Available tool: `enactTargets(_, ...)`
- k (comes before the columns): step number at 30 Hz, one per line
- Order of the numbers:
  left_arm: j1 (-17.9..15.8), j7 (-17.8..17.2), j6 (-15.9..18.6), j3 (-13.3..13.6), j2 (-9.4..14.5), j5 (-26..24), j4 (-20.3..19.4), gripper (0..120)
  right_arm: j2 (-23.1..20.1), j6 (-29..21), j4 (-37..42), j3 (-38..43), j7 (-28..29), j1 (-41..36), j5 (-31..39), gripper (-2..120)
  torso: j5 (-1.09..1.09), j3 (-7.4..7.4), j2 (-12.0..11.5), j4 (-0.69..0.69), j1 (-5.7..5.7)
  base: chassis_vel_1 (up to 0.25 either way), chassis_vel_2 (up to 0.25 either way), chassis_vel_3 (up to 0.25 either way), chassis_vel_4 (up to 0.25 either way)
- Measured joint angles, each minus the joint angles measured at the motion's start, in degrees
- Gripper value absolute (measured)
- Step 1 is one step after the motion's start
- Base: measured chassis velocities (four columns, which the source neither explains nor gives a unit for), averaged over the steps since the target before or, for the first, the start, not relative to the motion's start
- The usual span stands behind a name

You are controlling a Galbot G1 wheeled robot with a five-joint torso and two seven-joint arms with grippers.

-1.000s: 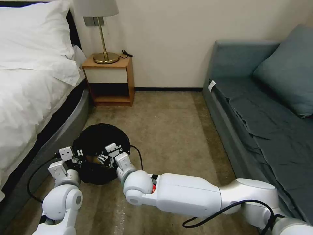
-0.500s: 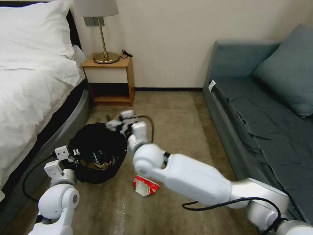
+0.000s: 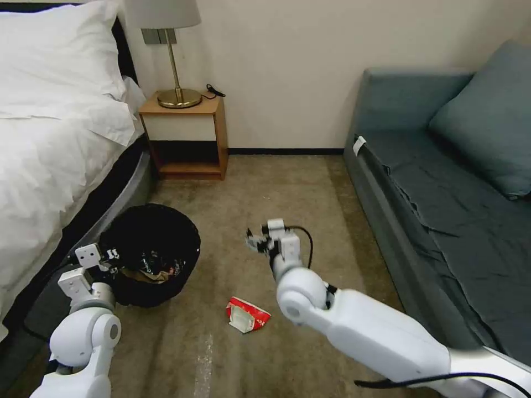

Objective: Pick up the trash bin, then pick up the garbage on the floor and place it into the trash bin.

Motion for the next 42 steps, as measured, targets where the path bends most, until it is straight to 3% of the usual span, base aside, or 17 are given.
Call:
enactTargets(3,0.31,-0.15,0.10,-0.06,0.17,0.02,0.05,5,-3.46,3.91,-1.18,-5.27,-9.06,0.15,-7.44,100,0.00,0.00,0.00,-0.01,0.00,0.000,0.000,0.000,0.000)
enactTargets(7,0.48,-0.21,0.25,0.23,-0.43,0.32,-0.09,5,-4.98,8.22,-3.82,-11.35,-14.94,1.11,-12.58,100,-0.01,0.00,0.00,-0.01,0.00,0.000,0.000,0.000,0.000)
enactTargets(14,1.40,-0.38,0.41,0.34,-1.07,0.67,-0.91,5,-3.07,16.95,-13.57,-20.86,-22.76,2.61,-18.49,100,-0.01,0.00,0.00,0.00,0.00,0.000,0.000,0.000,0.000)
enactTargets(22,1.64,-0.58,0.81,0.07,-1.01,0.64,-1.79,5,3.73,21.41,-25.47,-24.82,-25.45,2.69,-20.49,99,0.00,0.00,0.00,0.00,0.00,0.000,0.000,0.000,0.000)
enactTargets(28,1.75,-0.73,1.00,0.05,-1.31,0.64,-2.19,5,8.65,20.81,-30.71,-27.51,-26.63,4.57,-17.56,98,-0.02,0.00,0.00,0.00,0.00,0.000,0.000,0.000,0.000)
enactTargets(42,2.46,-0.82,1.02,-0.05,-1.39,0.68,-2.69,5,13.60,21.10,-43.64,-27.92,-29.19,5.61,-16.58,96,-0.01,0.00,0.00,0.00,0.00,0.000,0.000,0.000,0.000)
